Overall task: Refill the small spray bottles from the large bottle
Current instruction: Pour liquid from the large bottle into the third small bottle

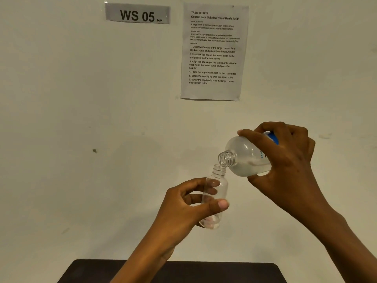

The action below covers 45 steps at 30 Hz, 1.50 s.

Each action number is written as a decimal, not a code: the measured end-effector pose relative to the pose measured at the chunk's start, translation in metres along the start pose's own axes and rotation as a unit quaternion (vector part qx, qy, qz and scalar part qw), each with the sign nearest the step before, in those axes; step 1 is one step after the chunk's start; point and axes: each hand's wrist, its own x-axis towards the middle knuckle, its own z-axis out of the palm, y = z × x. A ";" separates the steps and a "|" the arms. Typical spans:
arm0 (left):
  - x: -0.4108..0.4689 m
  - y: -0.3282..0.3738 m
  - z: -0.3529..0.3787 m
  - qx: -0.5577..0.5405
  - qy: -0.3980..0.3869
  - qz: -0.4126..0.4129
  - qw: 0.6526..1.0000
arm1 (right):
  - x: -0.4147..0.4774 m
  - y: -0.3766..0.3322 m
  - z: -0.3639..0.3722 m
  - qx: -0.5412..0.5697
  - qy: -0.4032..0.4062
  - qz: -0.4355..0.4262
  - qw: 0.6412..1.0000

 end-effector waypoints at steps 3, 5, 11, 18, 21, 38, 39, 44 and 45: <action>0.000 0.000 -0.001 -0.002 0.002 -0.001 1.000 | 0.000 0.000 0.000 -0.002 0.001 0.003 1.000; -0.001 0.000 -0.001 0.000 0.002 -0.002 1.000 | 0.000 0.000 0.000 -0.002 -0.001 0.003 1.000; -0.002 0.001 0.000 -0.001 -0.003 -0.002 1.000 | 0.000 -0.001 -0.001 -0.001 0.001 0.002 1.000; -0.002 0.002 0.000 -0.001 -0.005 0.000 1.000 | -0.001 -0.001 0.000 -0.003 0.001 0.001 1.000; -0.002 0.002 0.000 -0.004 -0.004 0.000 1.000 | 0.000 -0.001 0.000 0.003 0.003 -0.002 1.000; -0.002 -0.001 0.000 -0.006 0.003 -0.001 1.000 | -0.001 -0.001 0.000 -0.003 0.002 -0.001 1.000; -0.001 -0.002 0.000 -0.008 0.005 -0.002 1.000 | -0.001 -0.001 0.000 -0.004 0.001 0.000 1.000; -0.002 -0.001 -0.001 -0.009 0.003 -0.002 1.000 | -0.001 -0.001 -0.001 -0.008 -0.002 0.003 1.000; -0.002 -0.002 -0.001 -0.008 0.004 -0.001 1.000 | -0.001 -0.001 -0.001 -0.009 -0.002 0.002 1.000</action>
